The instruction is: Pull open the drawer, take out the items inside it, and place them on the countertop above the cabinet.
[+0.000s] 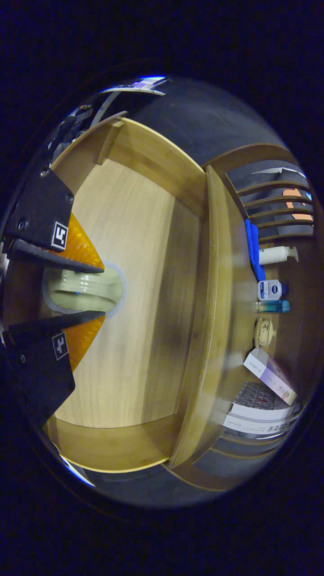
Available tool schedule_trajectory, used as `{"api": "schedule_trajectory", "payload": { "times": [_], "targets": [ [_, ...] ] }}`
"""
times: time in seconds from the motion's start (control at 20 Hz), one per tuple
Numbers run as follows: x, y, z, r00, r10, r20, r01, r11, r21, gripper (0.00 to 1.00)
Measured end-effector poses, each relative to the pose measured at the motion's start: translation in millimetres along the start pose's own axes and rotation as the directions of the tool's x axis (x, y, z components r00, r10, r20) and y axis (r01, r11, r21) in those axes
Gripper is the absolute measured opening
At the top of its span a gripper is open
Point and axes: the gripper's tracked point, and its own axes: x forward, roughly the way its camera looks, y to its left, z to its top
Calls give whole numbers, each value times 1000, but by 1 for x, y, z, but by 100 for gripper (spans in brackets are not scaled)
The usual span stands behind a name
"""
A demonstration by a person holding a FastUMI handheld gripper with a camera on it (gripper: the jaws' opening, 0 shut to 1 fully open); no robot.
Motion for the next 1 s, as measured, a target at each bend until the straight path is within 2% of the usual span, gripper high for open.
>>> {"api": "schedule_trajectory", "payload": {
  "times": [0.2, 0.45, 1.0],
  "targets": [
    [7, 5, -7, 999, 25, -39, -25, 999, 22, 41],
    [6, 4, -2, 999, 38, -16, -37, 998, 44, 22],
    [-49, 0, 47, 993, 24, 119, -29, 999, 37, 20]
  ]
}}
